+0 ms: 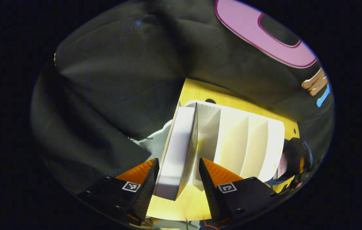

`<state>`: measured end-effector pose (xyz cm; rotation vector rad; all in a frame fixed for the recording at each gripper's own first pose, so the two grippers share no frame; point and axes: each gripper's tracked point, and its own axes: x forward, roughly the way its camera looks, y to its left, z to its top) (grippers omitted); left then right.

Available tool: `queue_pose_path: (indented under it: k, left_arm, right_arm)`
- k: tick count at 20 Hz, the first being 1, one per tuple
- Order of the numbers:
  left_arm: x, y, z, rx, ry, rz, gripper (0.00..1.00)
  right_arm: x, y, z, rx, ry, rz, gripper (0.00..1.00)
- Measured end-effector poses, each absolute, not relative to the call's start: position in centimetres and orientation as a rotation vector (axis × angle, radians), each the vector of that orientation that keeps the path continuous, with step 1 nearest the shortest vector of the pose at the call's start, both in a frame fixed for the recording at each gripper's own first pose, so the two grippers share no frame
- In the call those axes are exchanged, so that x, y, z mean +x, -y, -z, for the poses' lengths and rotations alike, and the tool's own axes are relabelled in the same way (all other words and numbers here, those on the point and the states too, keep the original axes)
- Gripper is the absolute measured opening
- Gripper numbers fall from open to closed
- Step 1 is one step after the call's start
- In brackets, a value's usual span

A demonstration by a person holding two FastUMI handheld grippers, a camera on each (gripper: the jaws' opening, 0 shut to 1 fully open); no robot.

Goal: Open the schoolbag, grab two books from the bookshelf and put them into the schoolbag.

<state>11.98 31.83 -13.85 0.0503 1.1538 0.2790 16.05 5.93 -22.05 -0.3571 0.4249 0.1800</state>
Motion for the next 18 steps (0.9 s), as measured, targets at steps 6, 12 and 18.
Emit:
queue_pose_path:
  k: [6, 12, 18]
  left_arm:
    - [13.1, -30.7, 14.5, 0.196, -1.313, -0.256, 0.64]
    - [13.3, -30.0, 17.1, 0.190, -1.409, -0.228, 0.53]
    - [13.5, -29.4, 19.0, 0.137, -1.443, -0.223, 0.40]
  right_arm:
    - [16.0, -6.1, 22.3, -0.359, -0.427, -0.162, 0.08]
    - [16.1, -6.0, 22.3, -0.338, -0.426, -0.147, 0.08]
    - [16.0, -6.1, 22.4, -0.351, -0.425, -0.144, 0.08]
